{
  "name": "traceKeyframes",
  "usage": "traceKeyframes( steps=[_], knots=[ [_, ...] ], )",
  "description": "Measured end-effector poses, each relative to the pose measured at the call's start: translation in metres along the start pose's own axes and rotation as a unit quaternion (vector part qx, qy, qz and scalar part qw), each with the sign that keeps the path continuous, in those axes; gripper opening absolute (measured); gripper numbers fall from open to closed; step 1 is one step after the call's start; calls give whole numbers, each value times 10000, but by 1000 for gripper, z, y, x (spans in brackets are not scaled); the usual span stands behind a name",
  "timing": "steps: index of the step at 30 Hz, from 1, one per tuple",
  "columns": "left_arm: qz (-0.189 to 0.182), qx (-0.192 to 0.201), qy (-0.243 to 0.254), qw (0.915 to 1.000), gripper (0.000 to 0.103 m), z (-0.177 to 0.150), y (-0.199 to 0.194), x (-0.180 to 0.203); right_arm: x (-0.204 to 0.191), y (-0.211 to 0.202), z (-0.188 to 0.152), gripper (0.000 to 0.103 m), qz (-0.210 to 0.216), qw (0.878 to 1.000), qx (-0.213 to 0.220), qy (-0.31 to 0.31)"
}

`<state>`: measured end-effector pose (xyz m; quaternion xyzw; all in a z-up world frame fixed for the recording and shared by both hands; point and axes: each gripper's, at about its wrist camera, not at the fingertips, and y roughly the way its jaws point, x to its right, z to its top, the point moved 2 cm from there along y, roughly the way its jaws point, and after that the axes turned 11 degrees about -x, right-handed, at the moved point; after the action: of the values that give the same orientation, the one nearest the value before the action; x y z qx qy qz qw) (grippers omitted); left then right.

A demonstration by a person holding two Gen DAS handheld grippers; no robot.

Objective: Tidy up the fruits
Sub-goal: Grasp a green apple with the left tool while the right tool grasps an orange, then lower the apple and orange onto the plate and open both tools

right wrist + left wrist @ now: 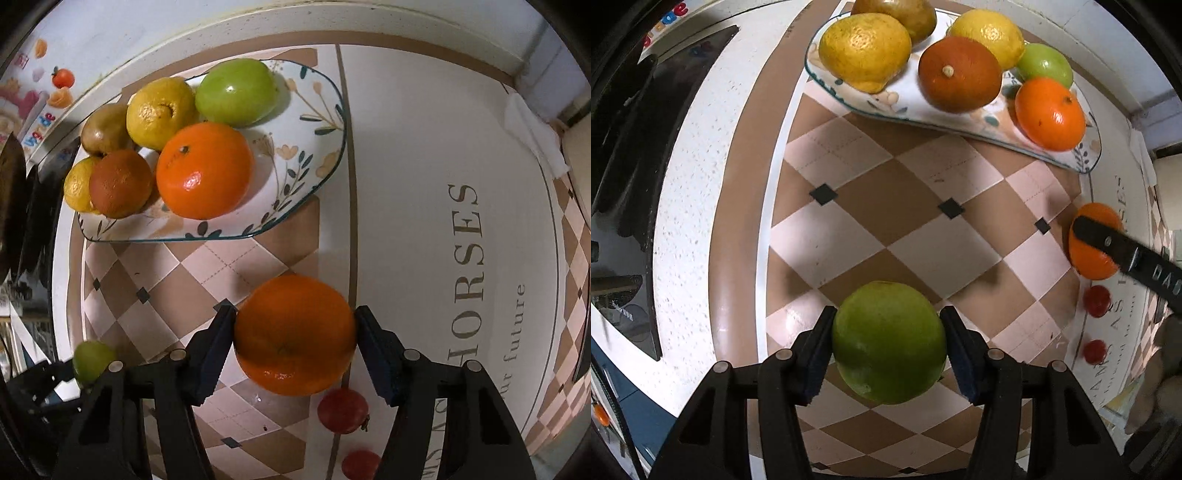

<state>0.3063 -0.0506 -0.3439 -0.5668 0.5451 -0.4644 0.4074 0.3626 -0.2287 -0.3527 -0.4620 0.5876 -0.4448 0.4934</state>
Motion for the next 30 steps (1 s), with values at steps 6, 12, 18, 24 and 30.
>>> traceKeyframes(
  steps=[6,12,18,24,30],
  knots=[
    [-423,42,70,9991,54,20,-28,12,16,-6,-2,67,673,9971,-66,355],
    [-1104,334,231,9931,54,61,-91,45,32,-33,11,67,1496,9859,101,739],
    [-1239,689,347,9893,54,111,-135,48,46,-58,50,67,1638,9812,397,939],
    [-599,901,454,9931,54,183,-148,41,51,-53,95,67,1241,9864,551,930],
    [134,553,596,9966,54,244,-118,43,41,-43,114,67,760,9927,596,716]
  ],
)
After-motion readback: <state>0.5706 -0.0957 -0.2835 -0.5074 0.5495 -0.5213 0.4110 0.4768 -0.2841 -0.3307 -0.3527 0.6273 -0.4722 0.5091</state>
